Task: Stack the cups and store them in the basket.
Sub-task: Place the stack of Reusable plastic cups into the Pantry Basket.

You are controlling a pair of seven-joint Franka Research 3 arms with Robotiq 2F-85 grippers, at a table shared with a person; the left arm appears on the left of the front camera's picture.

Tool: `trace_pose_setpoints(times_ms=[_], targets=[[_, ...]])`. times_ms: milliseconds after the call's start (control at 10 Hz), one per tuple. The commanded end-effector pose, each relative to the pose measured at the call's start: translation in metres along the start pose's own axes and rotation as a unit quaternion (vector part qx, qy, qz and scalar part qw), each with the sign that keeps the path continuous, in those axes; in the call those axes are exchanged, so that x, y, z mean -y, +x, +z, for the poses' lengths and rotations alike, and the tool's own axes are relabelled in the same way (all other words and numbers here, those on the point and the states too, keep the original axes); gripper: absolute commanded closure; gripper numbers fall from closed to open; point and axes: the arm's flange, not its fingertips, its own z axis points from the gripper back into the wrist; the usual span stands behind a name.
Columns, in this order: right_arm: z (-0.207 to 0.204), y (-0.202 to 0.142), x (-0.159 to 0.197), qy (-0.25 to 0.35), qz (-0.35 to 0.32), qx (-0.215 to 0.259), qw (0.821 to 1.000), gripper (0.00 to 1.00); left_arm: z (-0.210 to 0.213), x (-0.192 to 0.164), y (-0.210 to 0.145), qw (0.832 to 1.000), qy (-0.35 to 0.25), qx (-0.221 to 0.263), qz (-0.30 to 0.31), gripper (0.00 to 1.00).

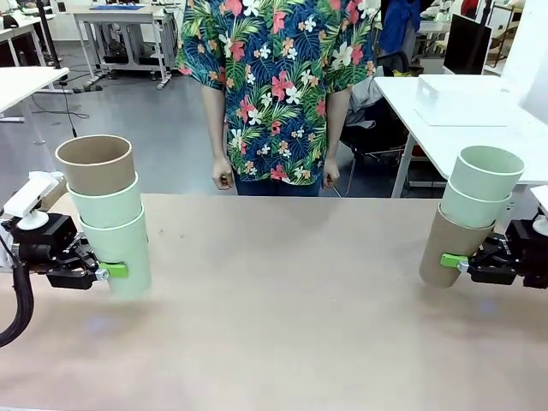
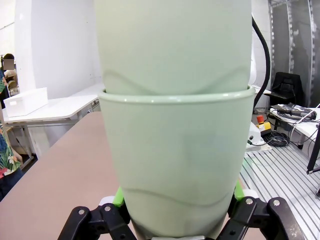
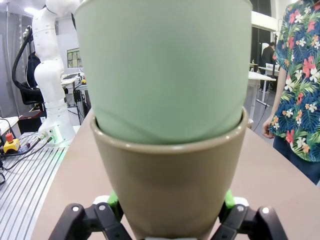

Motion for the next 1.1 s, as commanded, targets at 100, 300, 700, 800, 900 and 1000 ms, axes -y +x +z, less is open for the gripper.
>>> trace_pose_setpoints(times_ms=[100,300,700,800,900,1000], targets=[[0.0001,0.004,0.0004,0.0,0.007,0.0,1.0,0.15,-0.0008,0.0,0.0037,1.0,-0.001,0.006,-0.004,0.15],[0.0001,0.004,0.0004,0.0,0.007,0.0,1.0,0.15,-0.0008,0.0,0.0037,1.0,-0.001,0.006,-0.004,0.15],[0.0001,0.004,0.0004,0.0,0.007,0.0,1.0,0.15,-0.0008,0.0,0.0037,1.0,-0.001,0.006,-0.004,0.15],[0.0001,0.004,0.0004,0.0,0.007,0.0,1.0,0.15,-0.0008,0.0,0.0037,1.0,-0.001,0.006,-0.004,0.15],[0.0001,0.004,0.0004,0.0,0.007,0.0,1.0,0.15,-0.0008,0.0,0.0037,1.0,-0.001,0.006,-0.004,0.15],[0.0001,0.004,0.0004,0.0,0.007,0.0,1.0,0.15,-0.0008,0.0,0.0037,1.0,-0.001,0.006,-0.004,0.15]])
